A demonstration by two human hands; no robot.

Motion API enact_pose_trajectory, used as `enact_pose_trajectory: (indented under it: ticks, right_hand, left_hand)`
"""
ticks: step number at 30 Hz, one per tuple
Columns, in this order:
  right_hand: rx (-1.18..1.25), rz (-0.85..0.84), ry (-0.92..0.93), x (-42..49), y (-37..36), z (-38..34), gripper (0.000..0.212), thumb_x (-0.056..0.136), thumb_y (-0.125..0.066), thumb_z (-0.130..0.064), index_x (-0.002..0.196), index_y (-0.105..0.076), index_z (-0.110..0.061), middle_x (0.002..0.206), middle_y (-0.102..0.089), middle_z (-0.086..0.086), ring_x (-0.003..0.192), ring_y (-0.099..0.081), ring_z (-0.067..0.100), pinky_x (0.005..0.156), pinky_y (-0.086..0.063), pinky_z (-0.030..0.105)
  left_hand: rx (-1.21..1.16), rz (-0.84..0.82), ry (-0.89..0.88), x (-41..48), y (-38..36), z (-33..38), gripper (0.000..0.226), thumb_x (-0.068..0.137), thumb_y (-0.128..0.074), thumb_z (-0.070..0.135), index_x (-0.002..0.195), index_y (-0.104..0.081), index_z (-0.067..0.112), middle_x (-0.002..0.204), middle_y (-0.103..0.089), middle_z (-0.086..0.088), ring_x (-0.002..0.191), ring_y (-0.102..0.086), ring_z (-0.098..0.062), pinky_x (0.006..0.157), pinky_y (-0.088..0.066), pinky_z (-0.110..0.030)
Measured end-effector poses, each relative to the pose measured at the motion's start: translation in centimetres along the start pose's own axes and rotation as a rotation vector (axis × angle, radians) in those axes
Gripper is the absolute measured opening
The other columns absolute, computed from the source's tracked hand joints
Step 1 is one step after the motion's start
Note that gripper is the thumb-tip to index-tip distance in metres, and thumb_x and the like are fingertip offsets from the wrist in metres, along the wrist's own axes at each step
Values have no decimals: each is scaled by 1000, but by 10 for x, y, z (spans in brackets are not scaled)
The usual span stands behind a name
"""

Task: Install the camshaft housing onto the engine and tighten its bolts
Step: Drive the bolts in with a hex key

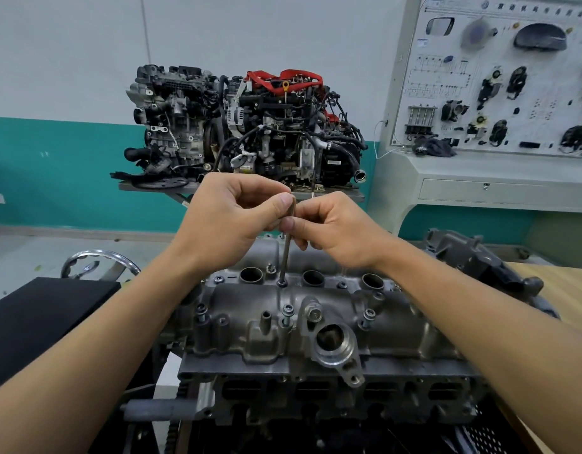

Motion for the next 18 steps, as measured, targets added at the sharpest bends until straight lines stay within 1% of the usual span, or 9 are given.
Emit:
enact_pose_trajectory:
  ticks: [2, 5, 7, 9, 11, 13, 15, 17, 18]
  right_hand:
    - [-29, -10, 2, 1, 1, 0, 36, 100, -61, -20, 67, -64, -7, 52, -51, -11, 49, -37, 4, 50, -31, 12]
    - [-53, -21, 13, 2, 2, 0, 37, 99, -60, -25, 81, -66, 7, 61, -53, 4, 55, -39, 11, 51, -33, 17]
    - [-54, -32, 22, 2, 2, -1, 35, 99, -59, -23, 81, -66, 5, 64, -54, 4, 56, -40, 7, 52, -34, 16]
    - [-43, -42, 15, 1, 2, 0, 30, 100, -58, -18, 76, -65, -3, 65, -54, 2, 56, -41, 3, 53, -35, 16]
    - [-46, -47, 11, 0, 1, 1, 29, 100, -57, -17, 75, -65, -6, 64, -54, 1, 56, -41, 5, 54, -35, 17]
    - [-38, -50, 6, -2, 0, 1, 29, 101, -57, -18, 75, -65, -9, 59, -53, -11, 52, -40, 1, 52, -34, 13]
    - [-29, -45, -4, -4, -2, 2, 31, 102, -55, -18, 73, -64, -11, 52, -51, -16, 47, -40, 0, 49, -32, 9]
    - [-32, -25, -23, -4, -2, 4, 34, 103, -54, -18, 75, -64, -2, 54, -52, -13, 46, -38, 1, 48, -30, 11]
    - [-37, -17, -32, -3, -3, 5, 35, 103, -54, -19, 79, -65, 5, 59, -54, -5, 48, -37, 2, 49, -30, 14]
  left_hand:
    - [35, 27, -13, -2, 0, 2, 5, 90, -73, 16, 93, -78, 17, 80, -78, 1, 77, -75, -16, 70, -61, -27]
    - [109, 57, -46, -4, -2, 12, 7, 89, -74, 17, 88, -77, 23, 76, -77, 13, 71, -72, 0, 65, -52, -11]
    - [168, 79, -61, -6, -4, 19, 8, 88, -73, 17, 85, -76, 24, 74, -75, 18, 69, -70, 4, 61, -47, -5]
    - [220, 106, -63, -7, -6, 22, 9, 87, -72, 17, 84, -76, 25, 72, -74, 20, 67, -70, 6, 59, -46, -3]
    - [252, 125, -54, -9, -8, 24, 10, 86, -71, 16, 83, -77, 24, 68, -74, 18, 66, -69, 5, 57, -46, -4]
    - [258, 118, -32, -9, -8, 23, 11, 86, -70, 14, 83, -78, 22, 65, -73, 15, 63, -69, 4, 58, -48, -7]
    - [240, 74, -8, -7, -7, 21, 11, 89, -71, 14, 87, -79, 21, 67, -75, 12, 64, -70, 3, 63, -53, -11]
    - [228, 21, 14, -2, -5, 17, 9, 91, -71, 15, 95, -79, 17, 75, -77, 8, 73, -74, -3, 75, -60, -23]
    - [232, 5, 21, -1, -5, 16, 10, 92, -70, 15, 98, -79, 16, 79, -78, 6, 76, -74, -5, 79, -61, -27]
Point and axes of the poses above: each hand's wrist, its own x-axis towards the middle knuckle, its own y-axis out of the back of the hand, z = x × y, the point moved 9 cm from there along x, towards the middle knuckle
